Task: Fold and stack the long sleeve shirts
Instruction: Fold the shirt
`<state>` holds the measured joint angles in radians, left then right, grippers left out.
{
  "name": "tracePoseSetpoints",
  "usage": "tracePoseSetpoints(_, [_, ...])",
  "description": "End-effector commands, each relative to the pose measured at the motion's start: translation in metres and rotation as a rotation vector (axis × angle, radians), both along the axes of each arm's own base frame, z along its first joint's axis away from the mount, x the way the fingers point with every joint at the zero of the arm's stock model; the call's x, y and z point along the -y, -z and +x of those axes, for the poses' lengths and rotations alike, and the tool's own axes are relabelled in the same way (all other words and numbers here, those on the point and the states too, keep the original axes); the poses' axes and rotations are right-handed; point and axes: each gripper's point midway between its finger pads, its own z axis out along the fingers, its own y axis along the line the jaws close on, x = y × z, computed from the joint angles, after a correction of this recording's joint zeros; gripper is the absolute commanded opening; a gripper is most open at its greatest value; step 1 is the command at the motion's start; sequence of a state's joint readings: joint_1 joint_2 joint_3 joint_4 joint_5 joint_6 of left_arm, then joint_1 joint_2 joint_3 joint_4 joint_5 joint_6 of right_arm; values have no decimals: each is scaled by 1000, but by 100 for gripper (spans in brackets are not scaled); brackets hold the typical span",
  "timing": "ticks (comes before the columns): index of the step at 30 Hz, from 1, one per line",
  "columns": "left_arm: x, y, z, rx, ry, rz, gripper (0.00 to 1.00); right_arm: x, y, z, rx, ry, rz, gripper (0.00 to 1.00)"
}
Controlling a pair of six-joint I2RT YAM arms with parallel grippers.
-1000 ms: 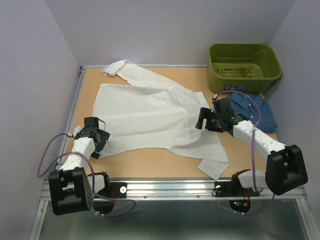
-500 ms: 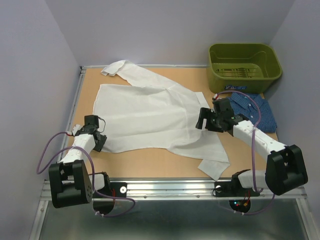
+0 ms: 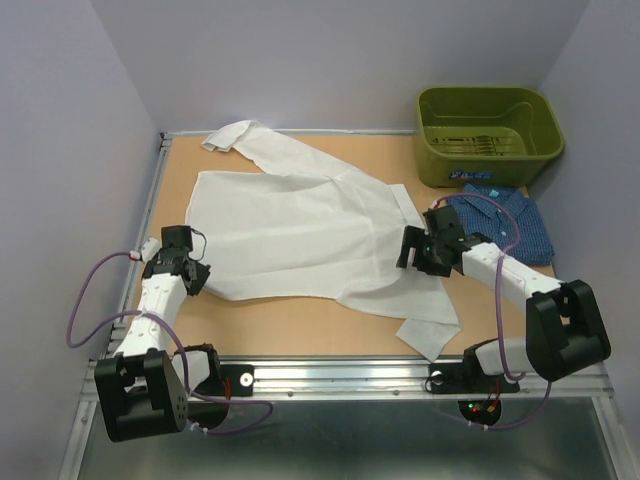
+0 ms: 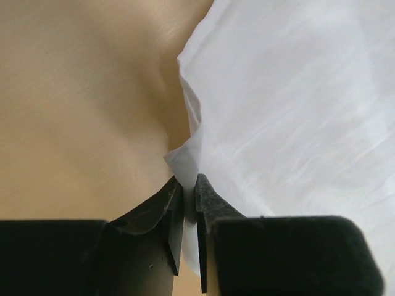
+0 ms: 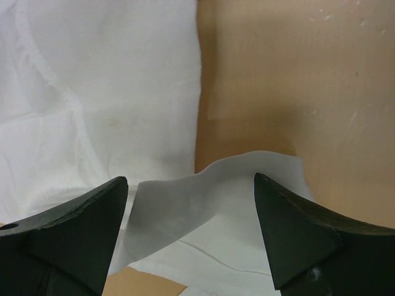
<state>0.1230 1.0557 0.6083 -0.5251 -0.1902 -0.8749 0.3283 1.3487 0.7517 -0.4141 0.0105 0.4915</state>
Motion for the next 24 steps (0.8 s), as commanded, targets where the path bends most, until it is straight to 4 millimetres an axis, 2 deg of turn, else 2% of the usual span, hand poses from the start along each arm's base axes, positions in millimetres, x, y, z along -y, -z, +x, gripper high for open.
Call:
tracePoseSetpoints(1, [-2,-20,3,33,46,30,23,23,12,-4,-23,97,-82,88])
tracePoseSetpoints(4, [0,-24,4,48,64,25,23,33,16,-6,-37,122,-122,88])
tracePoseSetpoints(8, [1,-28,6,70,79,27,23,34,29,-17,-104,111,-134,88])
tracePoseSetpoints(11, [1,-31,7,80,94,32,23,31,37,-28,-158,94,-120,84])
tracePoseSetpoints(13, [2,-31,8,78,101,34,23,30,42,-35,-189,85,-116,77])
tracePoseSetpoints(14, [1,-33,9,83,107,38,23,28,43,-39,-205,75,-108,65])
tracePoseSetpoints(15, [1,-33,8,81,109,40,22,27,42,-40,-210,70,-102,59])
tracePoseSetpoints(16, [1,-34,9,83,114,44,20,27,40,-43,-218,68,-100,44])
tracePoseSetpoints(17, [0,-36,9,83,124,50,18,26,37,-44,-216,66,-95,36])
tracePoseSetpoints(19, [-1,-41,9,80,137,63,13,28,23,-41,-181,63,-95,16])
tracePoseSetpoints(22, [-4,-47,6,73,145,83,9,30,1,-40,-157,69,-102,1])
tracePoseSetpoints(24, [-4,-54,7,86,152,90,6,35,-12,-38,-136,79,-119,1])
